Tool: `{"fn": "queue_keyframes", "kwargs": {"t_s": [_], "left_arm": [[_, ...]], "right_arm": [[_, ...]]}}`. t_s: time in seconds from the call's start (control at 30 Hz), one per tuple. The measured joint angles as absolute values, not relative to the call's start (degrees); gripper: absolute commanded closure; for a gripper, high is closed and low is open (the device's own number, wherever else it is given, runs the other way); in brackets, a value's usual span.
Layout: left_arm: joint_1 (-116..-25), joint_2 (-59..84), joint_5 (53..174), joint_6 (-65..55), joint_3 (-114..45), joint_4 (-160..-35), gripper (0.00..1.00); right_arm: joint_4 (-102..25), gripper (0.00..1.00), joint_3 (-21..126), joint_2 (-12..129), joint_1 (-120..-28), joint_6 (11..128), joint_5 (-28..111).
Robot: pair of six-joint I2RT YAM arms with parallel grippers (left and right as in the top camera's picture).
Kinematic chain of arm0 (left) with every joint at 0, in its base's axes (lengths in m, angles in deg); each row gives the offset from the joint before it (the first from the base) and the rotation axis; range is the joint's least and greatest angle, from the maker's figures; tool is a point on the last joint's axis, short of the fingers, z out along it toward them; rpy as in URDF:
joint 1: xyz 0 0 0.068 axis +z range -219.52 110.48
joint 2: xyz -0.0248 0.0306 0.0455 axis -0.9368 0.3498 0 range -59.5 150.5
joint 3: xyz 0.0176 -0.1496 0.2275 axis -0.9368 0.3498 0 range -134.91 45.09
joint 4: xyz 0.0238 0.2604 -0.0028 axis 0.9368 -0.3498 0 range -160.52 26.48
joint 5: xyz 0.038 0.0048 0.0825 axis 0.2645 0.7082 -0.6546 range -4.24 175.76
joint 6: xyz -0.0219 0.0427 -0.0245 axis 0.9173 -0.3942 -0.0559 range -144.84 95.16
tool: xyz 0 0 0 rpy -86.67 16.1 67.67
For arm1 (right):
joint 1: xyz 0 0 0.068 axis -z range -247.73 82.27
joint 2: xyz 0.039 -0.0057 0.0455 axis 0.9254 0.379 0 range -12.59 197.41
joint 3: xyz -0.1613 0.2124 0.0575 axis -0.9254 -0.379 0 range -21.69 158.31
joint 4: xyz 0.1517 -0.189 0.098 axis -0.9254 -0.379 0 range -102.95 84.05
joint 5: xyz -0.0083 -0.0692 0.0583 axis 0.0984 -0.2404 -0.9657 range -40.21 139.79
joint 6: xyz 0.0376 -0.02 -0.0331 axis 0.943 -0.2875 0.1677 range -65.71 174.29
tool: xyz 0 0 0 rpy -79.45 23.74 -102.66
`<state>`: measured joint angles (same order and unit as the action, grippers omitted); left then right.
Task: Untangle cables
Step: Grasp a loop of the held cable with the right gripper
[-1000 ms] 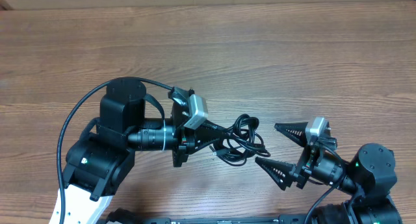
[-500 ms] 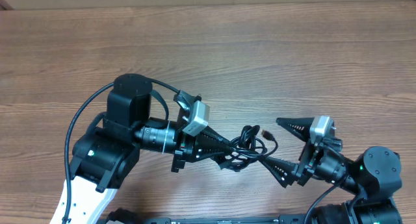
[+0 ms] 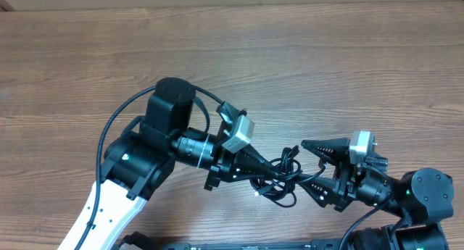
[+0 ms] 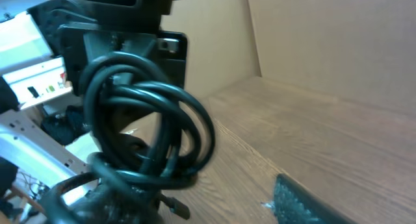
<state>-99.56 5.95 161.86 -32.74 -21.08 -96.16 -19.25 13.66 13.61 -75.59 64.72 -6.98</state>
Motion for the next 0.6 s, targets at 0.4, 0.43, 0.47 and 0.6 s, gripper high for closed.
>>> {"fn": "queue_keyframes", "kwargs": {"t_s": [0.4,0.43,0.47,0.6], "left_arm": [[-99.94,7.44,158.42,-32.92,-21.08,-95.55,0.27],[-99.94,7.44,157.42,-32.76,-21.08,-96.18,0.18],[-99.94,7.44,156.92,-32.79,-21.08,-96.51,0.14],[-99.94,7.44,154.23,-33.79,-21.10,-99.31,0.04]], "right_arm": [[-19.38,0.96,13.66,13.67,-75.59,65.14,-8.55],[-18.75,0.96,13.66,13.67,-75.59,65.18,-8.73],[-18.36,0.96,13.66,13.67,-75.59,65.18,-8.69],[-15.03,0.96,13.66,13.67,-75.59,68.29,-8.47]]}}
